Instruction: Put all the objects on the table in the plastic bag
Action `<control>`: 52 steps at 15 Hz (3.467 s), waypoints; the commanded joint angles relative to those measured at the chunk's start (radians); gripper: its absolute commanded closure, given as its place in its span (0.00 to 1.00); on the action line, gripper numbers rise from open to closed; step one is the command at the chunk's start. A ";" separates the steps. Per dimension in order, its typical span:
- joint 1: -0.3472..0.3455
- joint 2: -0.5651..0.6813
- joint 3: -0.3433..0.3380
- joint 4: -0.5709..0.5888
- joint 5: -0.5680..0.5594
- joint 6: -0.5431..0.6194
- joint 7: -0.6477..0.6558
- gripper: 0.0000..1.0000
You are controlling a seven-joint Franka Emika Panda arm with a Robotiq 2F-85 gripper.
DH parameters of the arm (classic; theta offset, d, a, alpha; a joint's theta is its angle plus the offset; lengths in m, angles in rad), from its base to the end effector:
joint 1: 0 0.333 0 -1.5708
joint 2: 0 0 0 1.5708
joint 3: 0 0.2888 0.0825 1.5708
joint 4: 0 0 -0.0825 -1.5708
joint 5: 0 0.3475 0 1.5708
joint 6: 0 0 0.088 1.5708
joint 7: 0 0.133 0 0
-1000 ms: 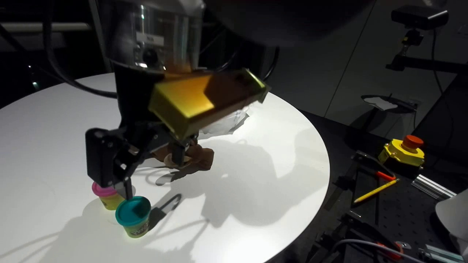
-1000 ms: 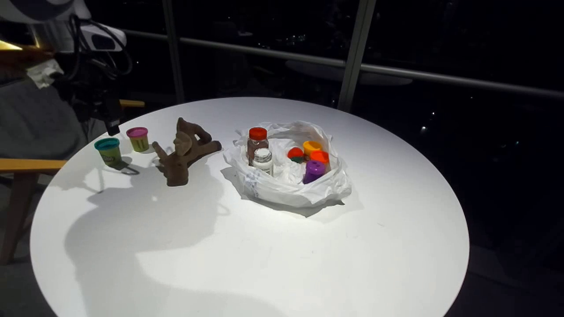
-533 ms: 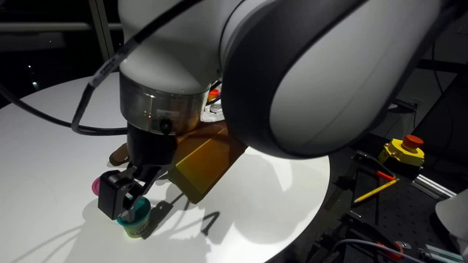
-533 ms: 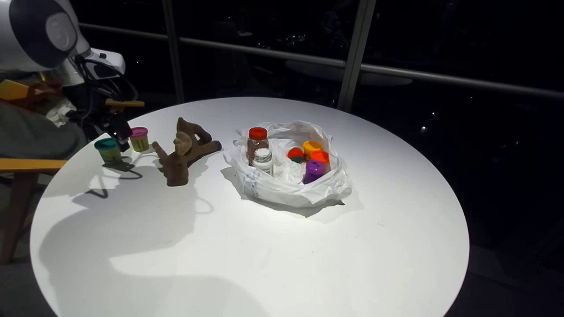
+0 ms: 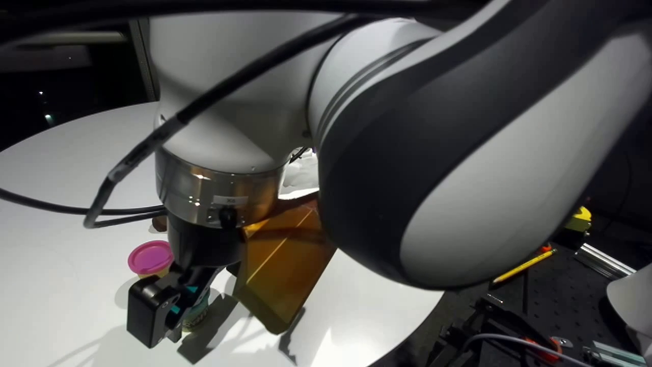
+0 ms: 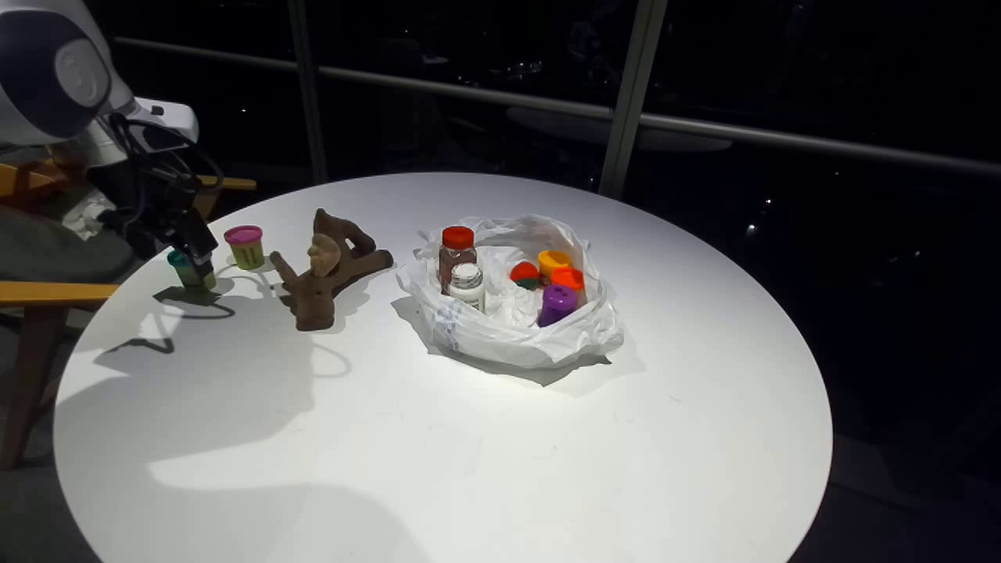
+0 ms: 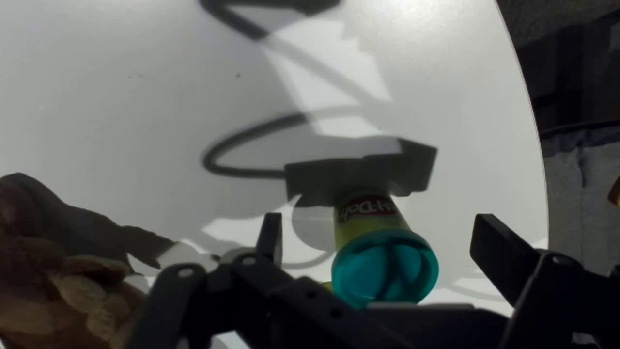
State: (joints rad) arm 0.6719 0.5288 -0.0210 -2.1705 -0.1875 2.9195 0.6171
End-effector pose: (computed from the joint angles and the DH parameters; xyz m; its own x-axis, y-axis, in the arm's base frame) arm 0.4347 0.3439 0.1509 0.9533 0.2039 0.2229 0.2195 -0.9744 -0.0475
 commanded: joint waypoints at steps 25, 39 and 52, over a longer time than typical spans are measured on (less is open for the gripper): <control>0.205 -0.139 -0.372 0.139 -0.060 -0.320 0.092 0.77; -0.421 -0.172 -0.218 0.201 -0.106 -0.323 0.140 0.77; -0.509 0.054 -0.121 0.270 0.069 -0.157 0.048 0.77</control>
State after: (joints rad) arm 0.1545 0.5279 -0.1390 -1.9575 -0.1517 2.7279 0.6897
